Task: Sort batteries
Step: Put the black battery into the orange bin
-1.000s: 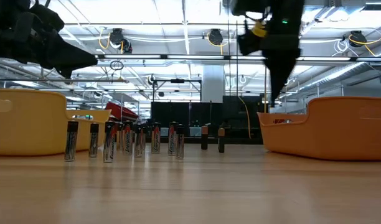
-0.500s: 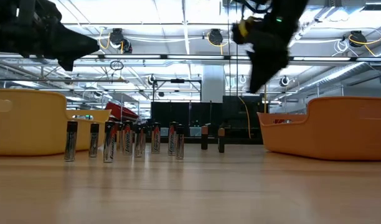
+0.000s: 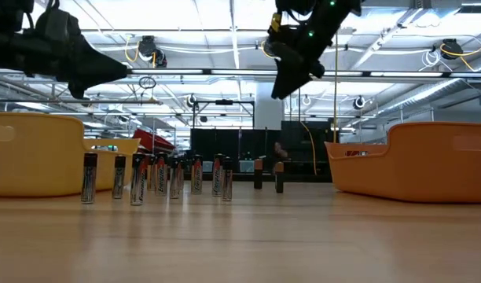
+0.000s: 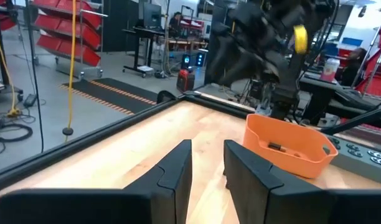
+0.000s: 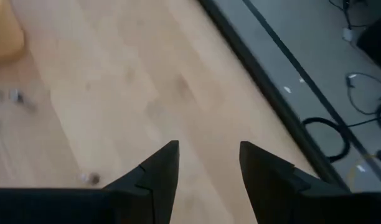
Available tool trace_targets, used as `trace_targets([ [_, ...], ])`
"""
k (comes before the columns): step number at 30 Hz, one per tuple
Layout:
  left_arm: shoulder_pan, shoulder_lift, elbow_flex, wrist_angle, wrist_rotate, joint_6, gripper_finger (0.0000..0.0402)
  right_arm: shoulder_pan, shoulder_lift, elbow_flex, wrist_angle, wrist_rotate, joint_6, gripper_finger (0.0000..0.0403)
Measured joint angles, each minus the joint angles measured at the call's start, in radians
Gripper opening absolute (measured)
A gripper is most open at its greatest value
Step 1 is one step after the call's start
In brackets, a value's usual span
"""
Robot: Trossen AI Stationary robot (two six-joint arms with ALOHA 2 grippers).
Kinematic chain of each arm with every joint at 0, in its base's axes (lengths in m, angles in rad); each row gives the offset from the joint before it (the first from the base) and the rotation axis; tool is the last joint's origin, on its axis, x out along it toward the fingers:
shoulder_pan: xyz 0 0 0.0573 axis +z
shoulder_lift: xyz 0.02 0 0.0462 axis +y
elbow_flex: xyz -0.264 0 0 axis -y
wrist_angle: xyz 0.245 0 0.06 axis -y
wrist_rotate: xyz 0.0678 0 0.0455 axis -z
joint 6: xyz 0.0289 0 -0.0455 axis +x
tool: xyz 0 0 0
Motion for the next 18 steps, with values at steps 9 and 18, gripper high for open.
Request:
trace_targets([
  [9,0.000,0.000,0.000,0.000,0.003,-0.004,0.0102,-0.071,0.009,0.032,0.027,-0.080,0.088,0.0160],
  [18,0.000,0.000,0.000,0.002,0.004,-0.004,0.0102,-0.070,0.038,0.032,0.034,-0.030,0.097,0.0160],
])
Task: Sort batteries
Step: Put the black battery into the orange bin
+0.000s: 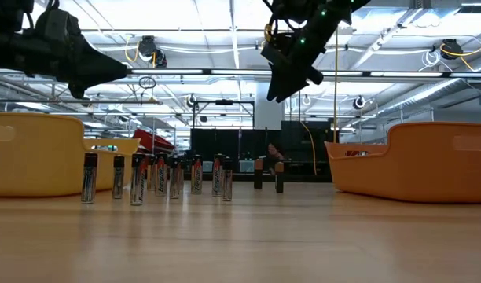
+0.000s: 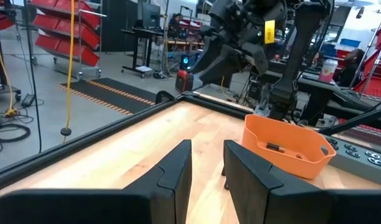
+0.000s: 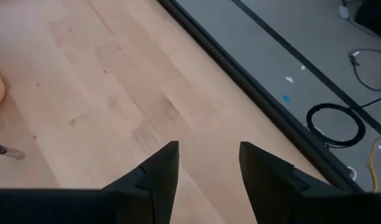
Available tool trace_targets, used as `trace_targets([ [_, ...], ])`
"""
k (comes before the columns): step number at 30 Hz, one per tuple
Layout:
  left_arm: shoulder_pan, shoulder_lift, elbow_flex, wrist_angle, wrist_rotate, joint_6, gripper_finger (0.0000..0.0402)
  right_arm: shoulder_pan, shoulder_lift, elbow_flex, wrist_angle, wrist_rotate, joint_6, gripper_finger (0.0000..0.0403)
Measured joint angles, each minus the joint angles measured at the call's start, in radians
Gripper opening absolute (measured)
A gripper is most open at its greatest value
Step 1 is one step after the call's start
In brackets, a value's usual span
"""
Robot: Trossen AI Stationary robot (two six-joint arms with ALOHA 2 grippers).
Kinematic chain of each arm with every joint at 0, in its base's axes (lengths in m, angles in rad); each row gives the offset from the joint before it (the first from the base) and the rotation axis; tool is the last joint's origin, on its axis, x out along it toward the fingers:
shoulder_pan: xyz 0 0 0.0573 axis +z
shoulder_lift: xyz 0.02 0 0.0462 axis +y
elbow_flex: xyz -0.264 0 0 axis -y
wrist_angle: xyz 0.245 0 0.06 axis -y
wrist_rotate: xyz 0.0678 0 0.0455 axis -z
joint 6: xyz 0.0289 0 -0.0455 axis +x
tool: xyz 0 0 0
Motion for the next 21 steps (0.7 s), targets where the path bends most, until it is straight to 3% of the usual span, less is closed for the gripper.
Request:
trace_targets([
  [21,0.000,0.000,0.000,0.000,0.000,0.000,0.0102,0.045,-0.003,0.000,-0.041,-0.007,0.048,0.0160],
])
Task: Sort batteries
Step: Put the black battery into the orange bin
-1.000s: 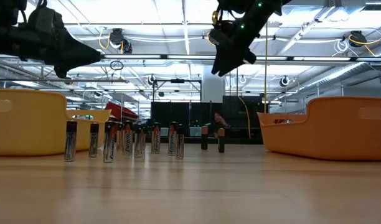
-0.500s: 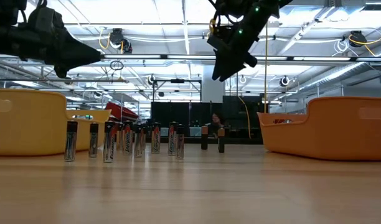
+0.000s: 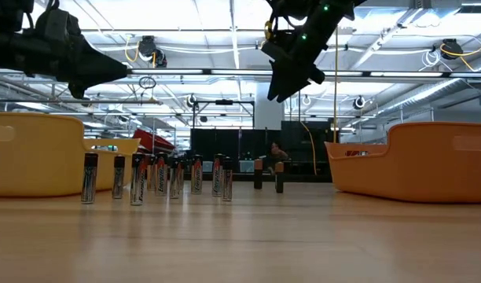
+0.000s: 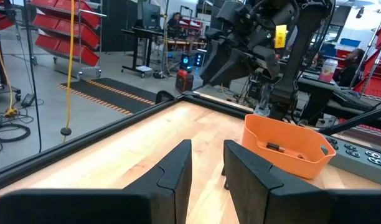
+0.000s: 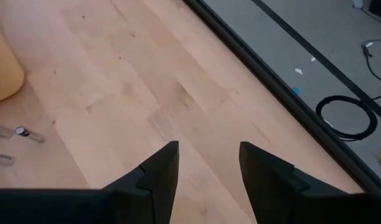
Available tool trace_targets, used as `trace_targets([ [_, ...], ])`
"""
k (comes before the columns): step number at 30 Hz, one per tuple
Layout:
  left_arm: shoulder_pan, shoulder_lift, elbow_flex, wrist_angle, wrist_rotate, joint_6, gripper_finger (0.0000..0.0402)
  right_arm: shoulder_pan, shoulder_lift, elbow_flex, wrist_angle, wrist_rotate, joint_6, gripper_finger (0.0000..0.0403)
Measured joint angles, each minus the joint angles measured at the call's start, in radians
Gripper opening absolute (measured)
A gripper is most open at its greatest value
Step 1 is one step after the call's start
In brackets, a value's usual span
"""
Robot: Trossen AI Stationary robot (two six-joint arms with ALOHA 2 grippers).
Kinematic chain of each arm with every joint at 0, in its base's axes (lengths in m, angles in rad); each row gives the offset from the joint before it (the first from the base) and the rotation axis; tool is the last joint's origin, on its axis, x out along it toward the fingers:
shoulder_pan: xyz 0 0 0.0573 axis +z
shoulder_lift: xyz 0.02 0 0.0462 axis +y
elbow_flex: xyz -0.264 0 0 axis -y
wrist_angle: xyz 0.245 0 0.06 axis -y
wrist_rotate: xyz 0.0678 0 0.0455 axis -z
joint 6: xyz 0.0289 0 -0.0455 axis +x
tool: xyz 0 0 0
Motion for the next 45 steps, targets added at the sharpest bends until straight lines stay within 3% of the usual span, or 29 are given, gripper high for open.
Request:
trace_targets([
  [13,0.000,0.000,0.000,0.000,0.000,0.000,0.0102,0.019,-0.001,0.000,0.002,0.061,-0.036,0.0160],
  [24,0.000,0.000,0.000,0.000,0.000,0.000,0.0102,0.047,0.005,0.000,0.007,0.050,-0.130,0.0160],
  [31,0.000,0.000,-0.001,0.000,0.000,0.000,0.0102,0.091,0.078,0.000,0.027,-0.050,-0.115,0.0160],
  [38,0.000,0.000,-0.001,0.001,0.000,0.000,0.0102,0.140,0.119,0.000,0.043,-0.071,-0.110,0.0160],
  [45,0.000,0.000,-0.001,0.000,0.000,0.000,0.0102,0.193,0.162,0.000,0.036,-0.184,-0.123,0.0193],
])
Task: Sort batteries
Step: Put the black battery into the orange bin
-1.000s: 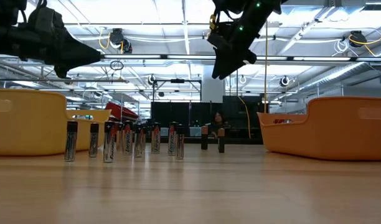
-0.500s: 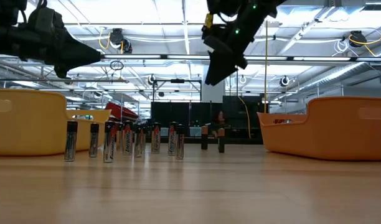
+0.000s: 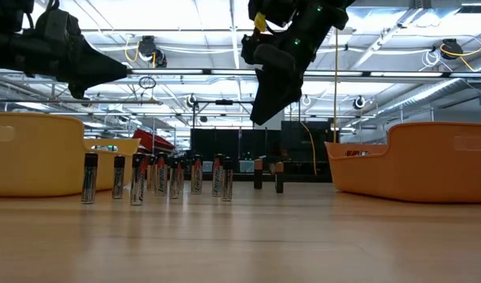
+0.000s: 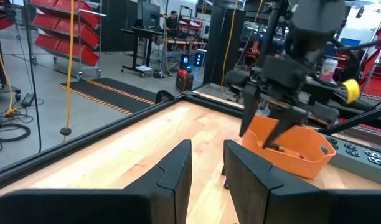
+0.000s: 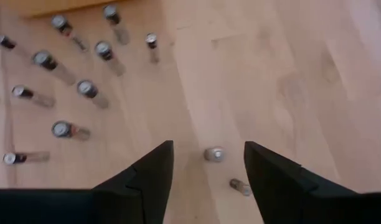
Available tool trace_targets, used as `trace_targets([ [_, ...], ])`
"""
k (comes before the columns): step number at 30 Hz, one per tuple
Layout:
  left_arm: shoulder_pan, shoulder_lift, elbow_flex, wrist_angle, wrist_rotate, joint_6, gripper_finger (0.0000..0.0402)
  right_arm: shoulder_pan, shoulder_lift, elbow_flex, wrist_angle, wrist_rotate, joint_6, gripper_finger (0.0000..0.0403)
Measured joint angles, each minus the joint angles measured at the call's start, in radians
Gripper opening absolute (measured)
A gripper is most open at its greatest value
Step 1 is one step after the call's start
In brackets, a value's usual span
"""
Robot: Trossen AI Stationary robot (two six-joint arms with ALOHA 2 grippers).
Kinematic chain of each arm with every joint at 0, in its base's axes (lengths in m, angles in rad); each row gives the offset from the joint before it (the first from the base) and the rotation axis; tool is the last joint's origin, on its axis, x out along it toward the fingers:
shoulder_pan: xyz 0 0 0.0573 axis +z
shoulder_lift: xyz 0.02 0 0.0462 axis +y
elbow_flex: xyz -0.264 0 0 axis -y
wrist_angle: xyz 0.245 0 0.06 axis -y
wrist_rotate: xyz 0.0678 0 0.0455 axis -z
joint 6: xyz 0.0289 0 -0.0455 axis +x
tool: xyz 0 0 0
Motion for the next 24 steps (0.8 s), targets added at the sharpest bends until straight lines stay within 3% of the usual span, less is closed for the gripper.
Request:
trace_targets([
  [8,0.000,0.000,0.000,0.001,0.000,0.000,0.0102,0.011,0.038,0.000,-0.004,0.000,-0.087,0.0225],
  [19,0.000,0.000,0.000,0.001,0.000,-0.008,0.0102,-0.040,0.108,0.000,0.007,-0.023,-0.177,0.0226],
  [24,0.000,0.000,0.000,0.012,0.000,-0.110,0.0102,-0.059,0.149,0.000,0.011,-0.054,-0.199,0.0226],
])
